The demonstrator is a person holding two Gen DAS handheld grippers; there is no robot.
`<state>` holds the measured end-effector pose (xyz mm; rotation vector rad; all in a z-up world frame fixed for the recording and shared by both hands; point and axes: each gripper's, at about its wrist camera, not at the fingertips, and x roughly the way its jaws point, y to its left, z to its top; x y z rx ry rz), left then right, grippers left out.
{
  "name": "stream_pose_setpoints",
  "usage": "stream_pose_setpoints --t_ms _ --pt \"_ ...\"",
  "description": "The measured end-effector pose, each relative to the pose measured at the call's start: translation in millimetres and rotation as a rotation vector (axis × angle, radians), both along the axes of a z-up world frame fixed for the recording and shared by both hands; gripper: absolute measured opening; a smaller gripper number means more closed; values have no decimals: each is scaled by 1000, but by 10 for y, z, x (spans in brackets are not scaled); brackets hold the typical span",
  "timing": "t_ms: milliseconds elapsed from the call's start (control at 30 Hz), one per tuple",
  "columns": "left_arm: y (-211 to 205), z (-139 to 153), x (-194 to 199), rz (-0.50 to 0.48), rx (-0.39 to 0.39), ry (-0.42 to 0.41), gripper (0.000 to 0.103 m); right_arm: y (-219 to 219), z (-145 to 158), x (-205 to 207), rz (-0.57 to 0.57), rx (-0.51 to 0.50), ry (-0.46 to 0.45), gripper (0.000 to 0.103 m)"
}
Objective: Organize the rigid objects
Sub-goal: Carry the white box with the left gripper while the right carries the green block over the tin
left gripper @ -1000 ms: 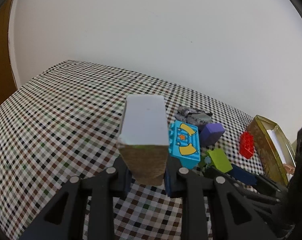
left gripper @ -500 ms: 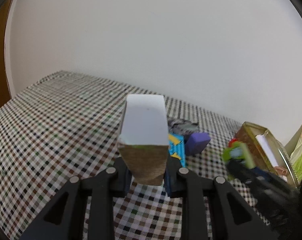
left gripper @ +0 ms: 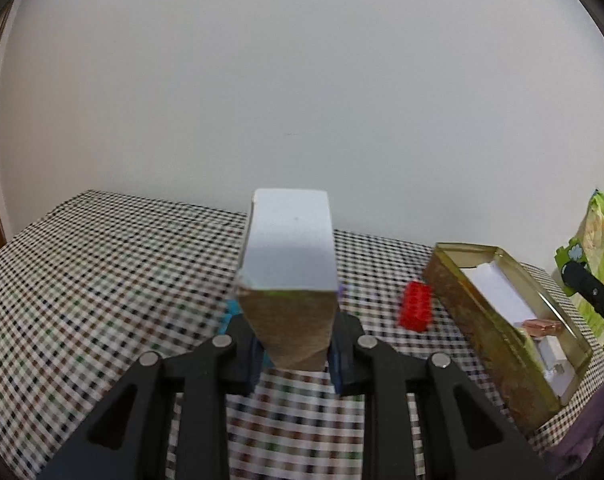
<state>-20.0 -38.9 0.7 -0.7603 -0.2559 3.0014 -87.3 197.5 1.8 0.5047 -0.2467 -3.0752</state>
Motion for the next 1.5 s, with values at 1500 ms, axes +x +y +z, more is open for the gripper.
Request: stream_pose_setpoints --t_ms 1500 --pt "2587 -134 -204 -411 -207 -130 24 1311 -474 -373 -144 -6 -287 34"
